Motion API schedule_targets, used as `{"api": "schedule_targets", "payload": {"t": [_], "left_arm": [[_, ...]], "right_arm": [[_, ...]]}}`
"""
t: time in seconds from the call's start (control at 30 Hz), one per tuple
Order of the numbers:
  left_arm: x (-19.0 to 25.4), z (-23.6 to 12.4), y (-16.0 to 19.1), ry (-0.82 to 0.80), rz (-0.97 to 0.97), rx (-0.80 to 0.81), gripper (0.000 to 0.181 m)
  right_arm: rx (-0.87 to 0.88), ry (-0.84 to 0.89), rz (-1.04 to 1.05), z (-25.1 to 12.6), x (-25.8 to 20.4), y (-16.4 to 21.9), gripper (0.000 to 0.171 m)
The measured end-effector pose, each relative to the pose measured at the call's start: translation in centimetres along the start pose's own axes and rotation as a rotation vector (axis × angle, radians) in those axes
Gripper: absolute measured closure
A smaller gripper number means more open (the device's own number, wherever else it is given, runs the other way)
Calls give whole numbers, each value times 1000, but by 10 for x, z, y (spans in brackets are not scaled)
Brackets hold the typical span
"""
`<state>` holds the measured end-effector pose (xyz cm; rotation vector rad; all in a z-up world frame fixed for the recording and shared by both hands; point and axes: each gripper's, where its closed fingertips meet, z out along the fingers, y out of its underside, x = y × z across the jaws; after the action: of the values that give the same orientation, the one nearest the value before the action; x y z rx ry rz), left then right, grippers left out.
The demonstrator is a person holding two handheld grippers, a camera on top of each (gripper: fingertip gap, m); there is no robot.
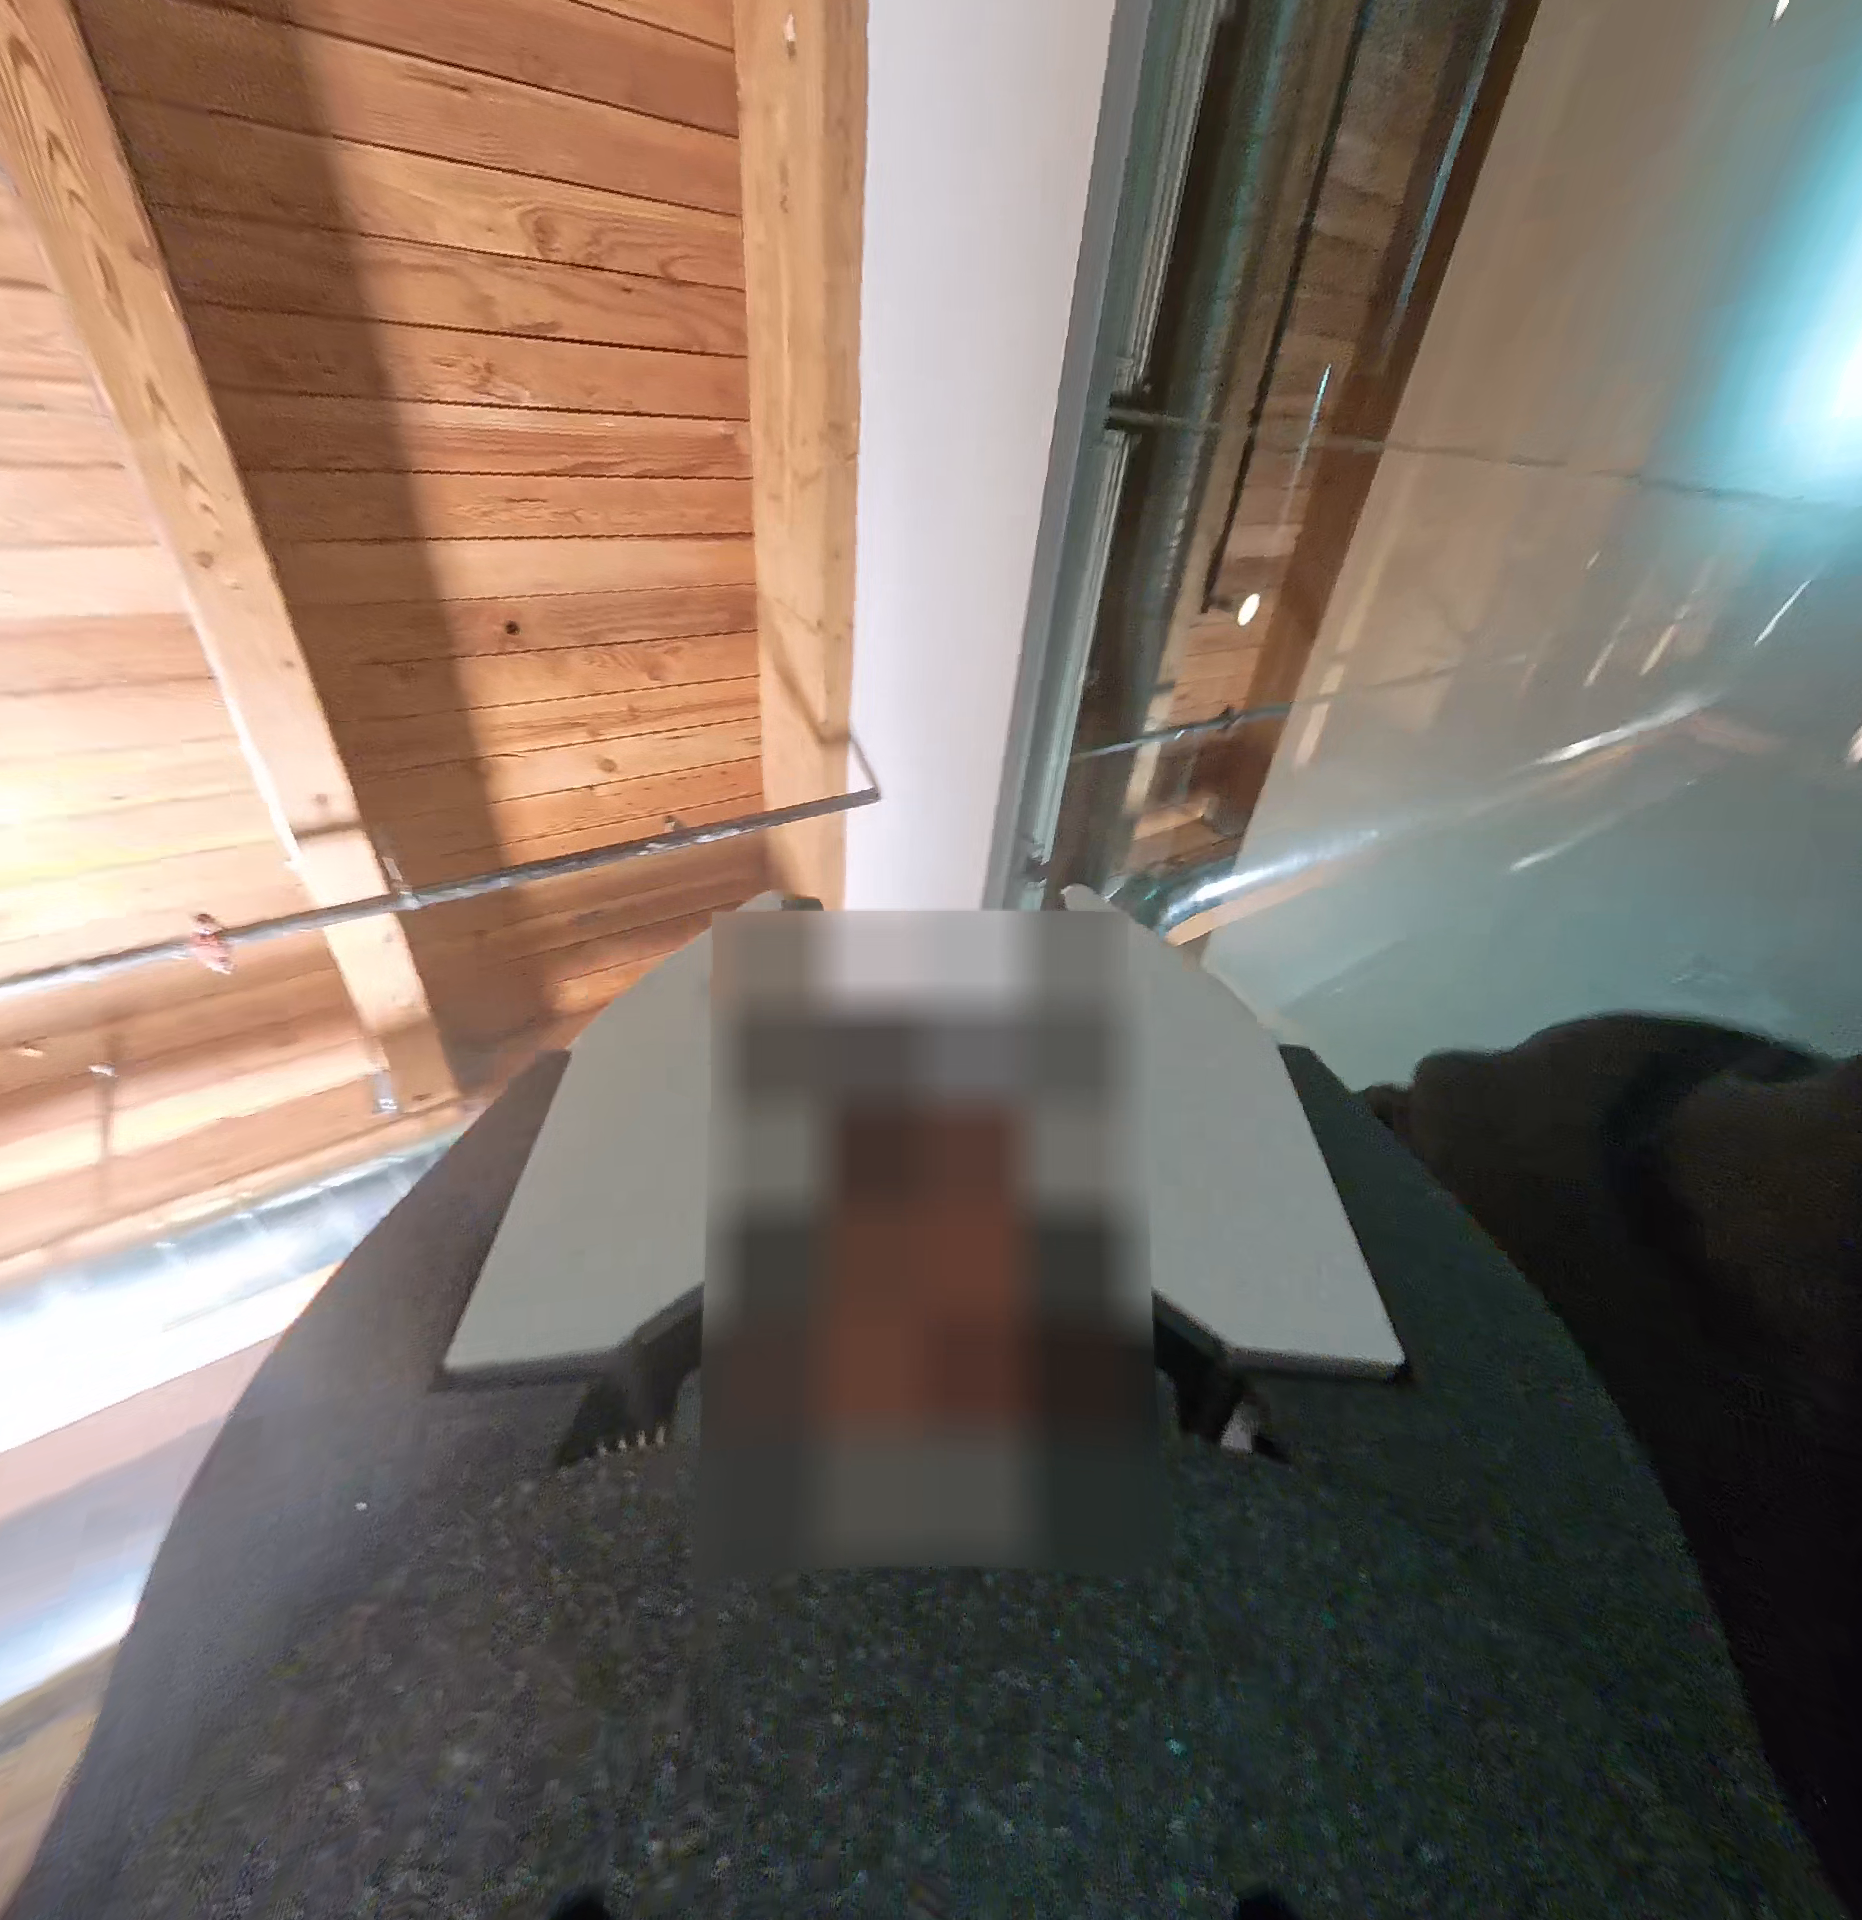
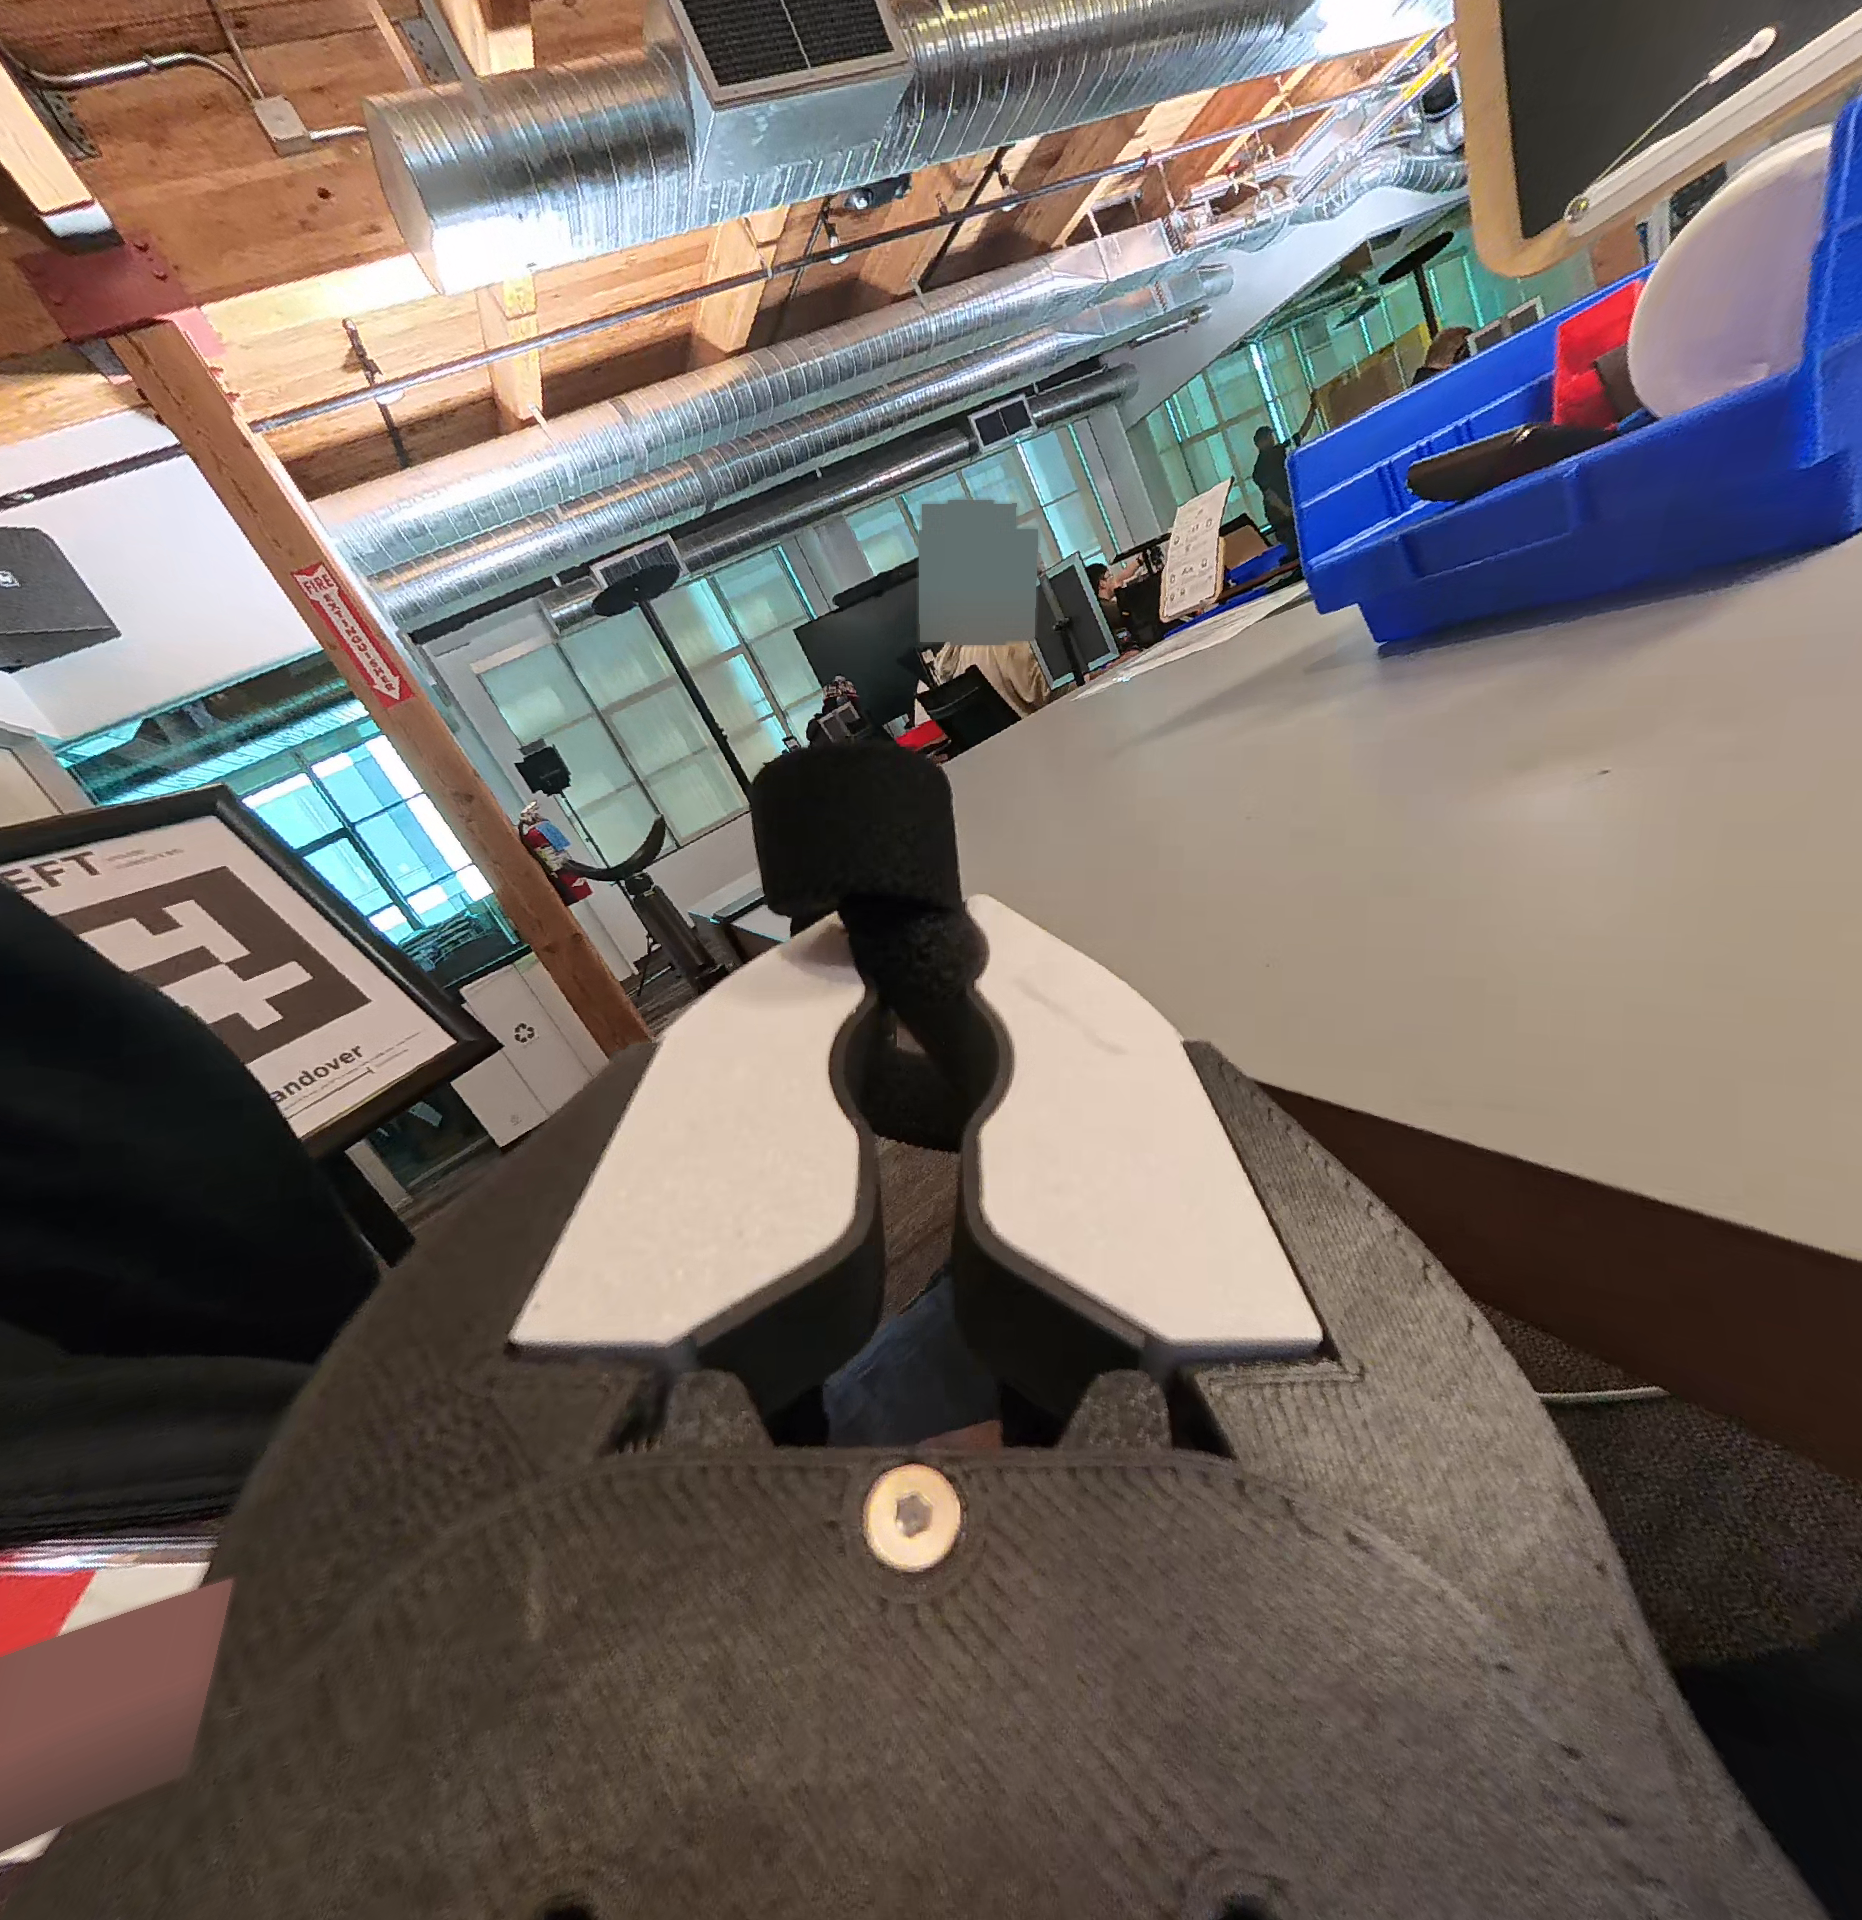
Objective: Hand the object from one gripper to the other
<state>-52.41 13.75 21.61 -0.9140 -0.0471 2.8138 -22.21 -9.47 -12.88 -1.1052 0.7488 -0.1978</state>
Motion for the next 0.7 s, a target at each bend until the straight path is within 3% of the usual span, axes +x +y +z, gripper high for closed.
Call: {"api": "schedule_targets", "payload": {"t": [0.1,0.17,0.23,0.33,0.4,0.43,0.57,0.7], "left_arm": [[-23,-18,-16,-68,-148,76,137],[-61,-54,-17,-262,-151,80,136],[-108,-116,7,-539,-132,-62,136],[-150,-262,92,-918,-102,-678,134],[-132,-363,146,-1034,-226,-1109,125],[-117,-393,165,-1054,-334,-1215,111],[-82,-423,207,-1028,-558,-1252,108],[-73,-451,219,-1095,-631,-1306,127]], "right_arm": [[3,-1,6,-1,1,-1,163],[4,-1,3,-1,1,-3,163],[4,-2,-9,-2,-1,-6,163],[0,-20,-37,-3,-7,-11,162],[-1,-44,-60,-3,-13,-13,163],[3,-54,-67,-4,-15,-14,162],[53,-93,-19,-4,-18,-19,163],[74,-117,36,-4,-17,-18,163]]}}
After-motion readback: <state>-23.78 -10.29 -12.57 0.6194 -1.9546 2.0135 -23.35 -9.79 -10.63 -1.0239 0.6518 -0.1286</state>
